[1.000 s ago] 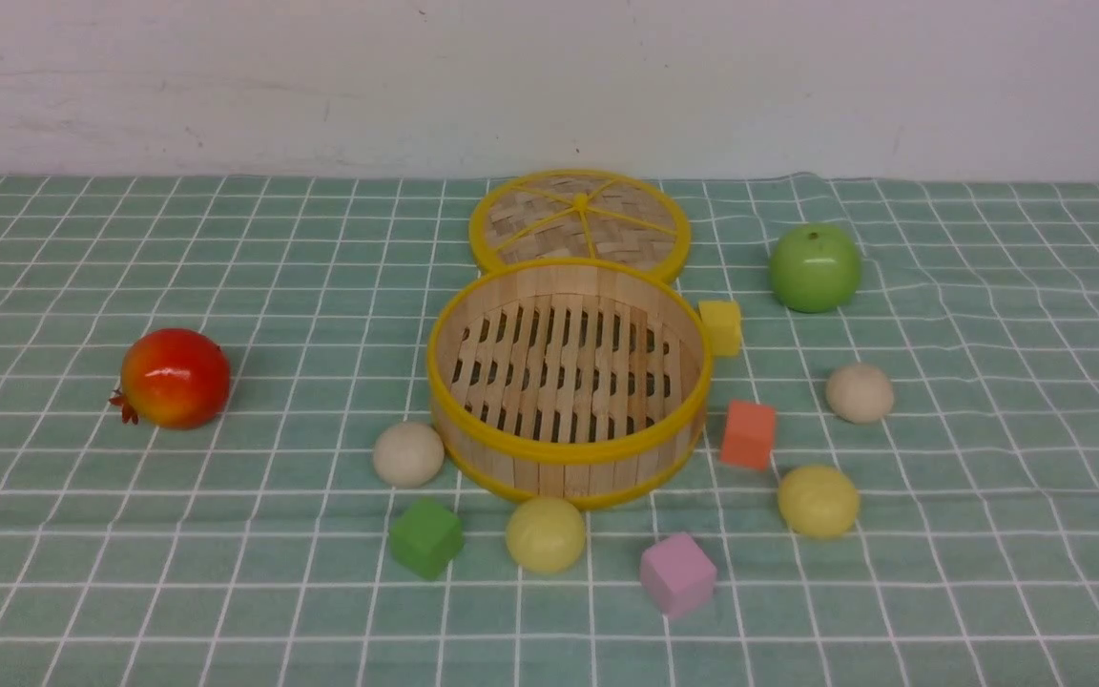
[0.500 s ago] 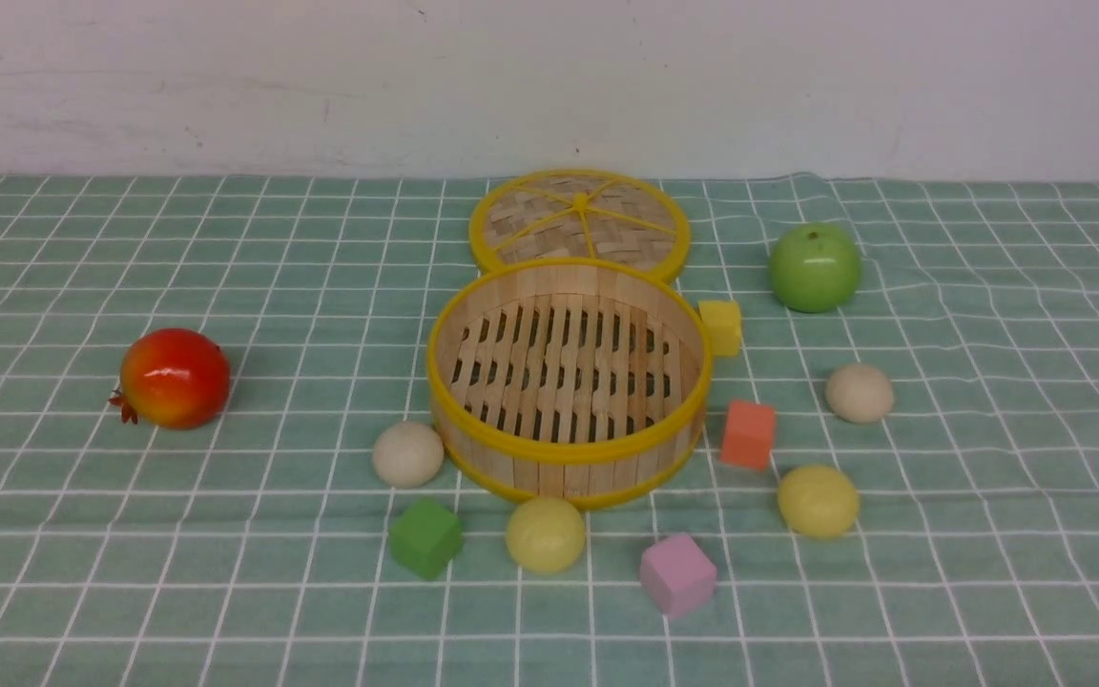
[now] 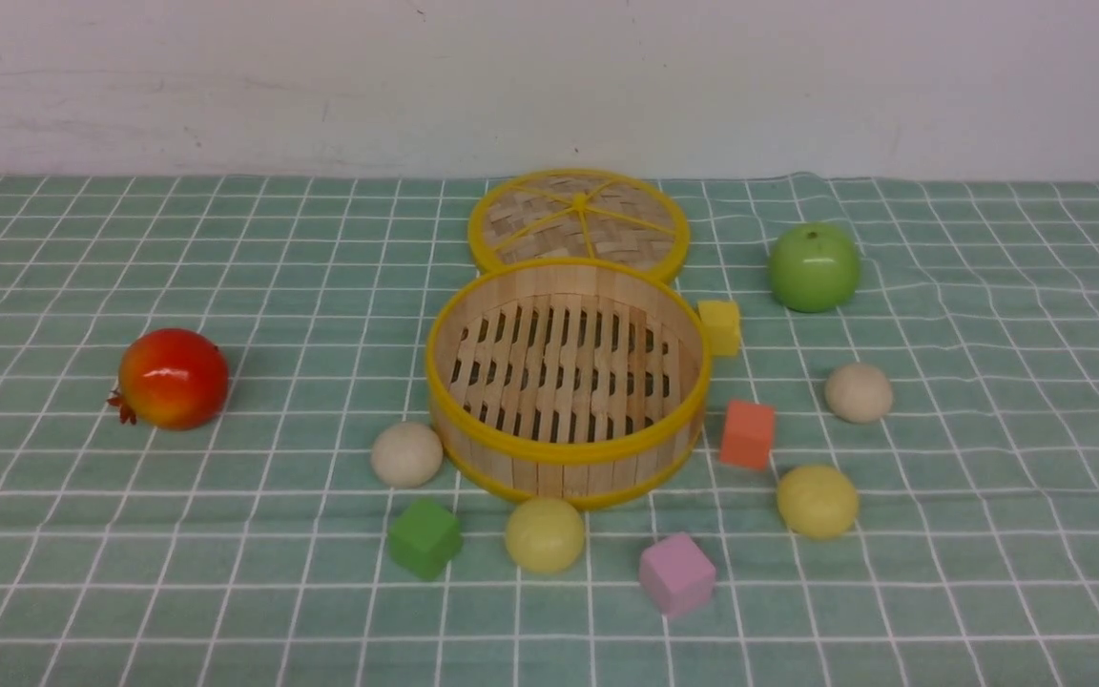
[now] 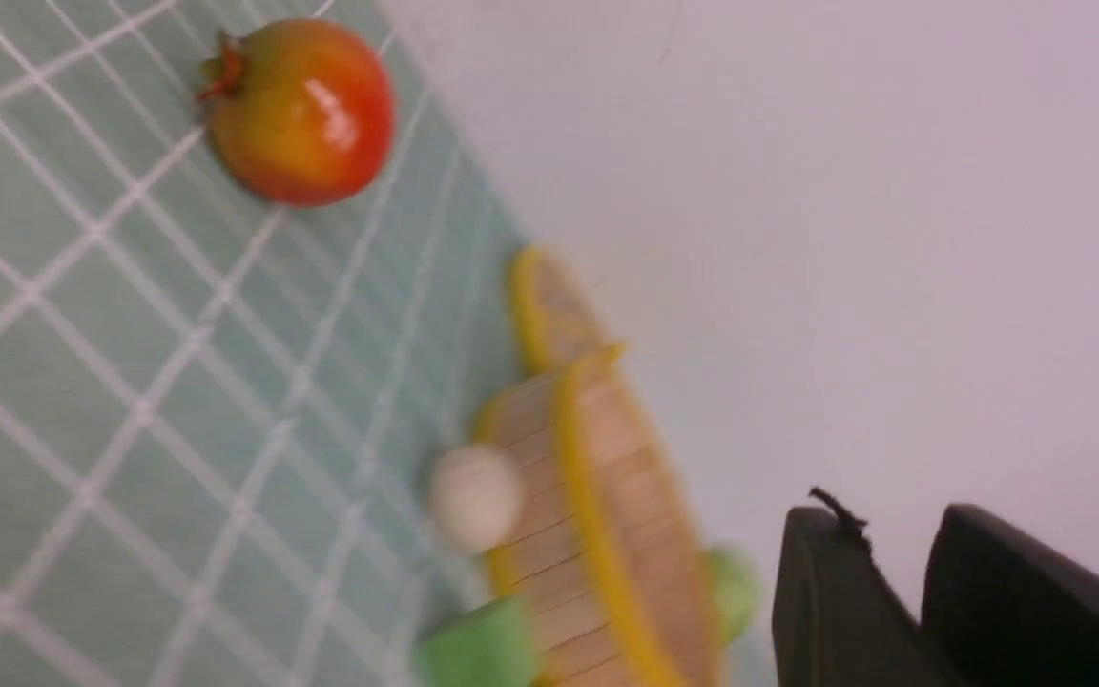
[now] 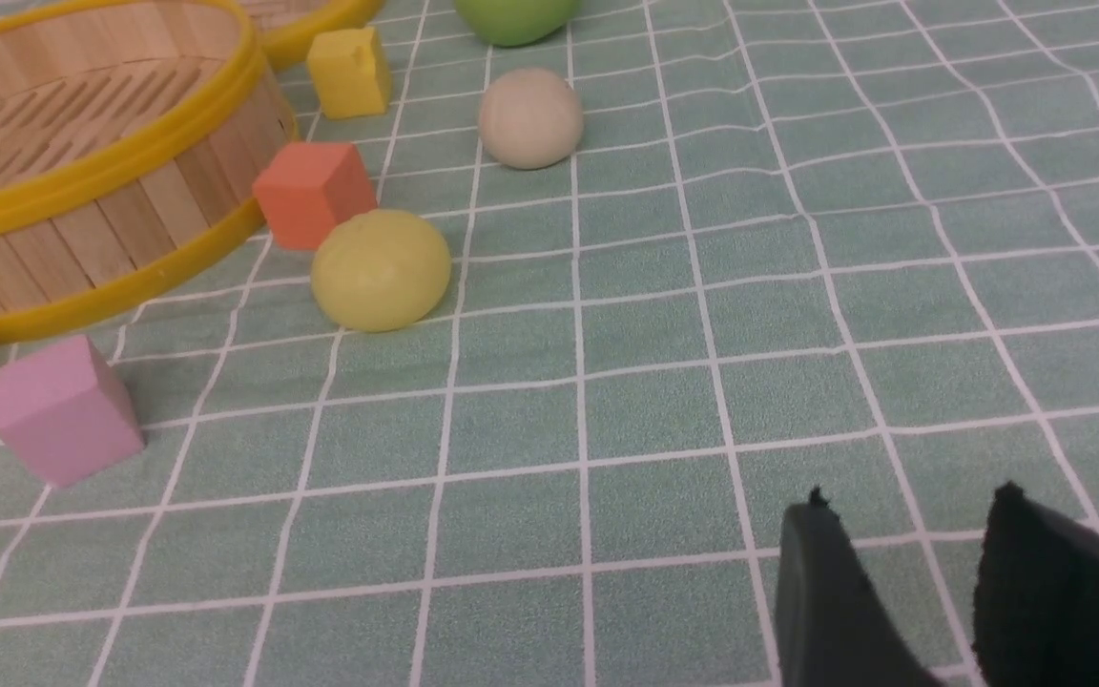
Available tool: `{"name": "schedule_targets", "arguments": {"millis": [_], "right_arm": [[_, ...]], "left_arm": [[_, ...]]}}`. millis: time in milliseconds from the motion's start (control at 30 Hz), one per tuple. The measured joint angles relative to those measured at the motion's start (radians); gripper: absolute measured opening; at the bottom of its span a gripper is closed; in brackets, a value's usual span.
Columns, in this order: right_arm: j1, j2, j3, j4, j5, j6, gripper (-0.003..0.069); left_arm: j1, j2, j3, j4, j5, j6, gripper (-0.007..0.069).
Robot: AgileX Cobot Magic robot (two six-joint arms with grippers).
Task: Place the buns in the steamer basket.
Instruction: Use the left arm to grab a steamed stuffed bun
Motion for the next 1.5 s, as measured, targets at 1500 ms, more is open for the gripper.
{"name": "schedule_targets", "arguments": {"millis": [1500], "right_arm": [[0.000, 0.000, 0.000, 0.000, 0.000, 0.000, 0.0240]], "left_arm": [[-0.228, 1.870, -1.518, 0.464, 0.914, 0.886, 0.0002]]}}
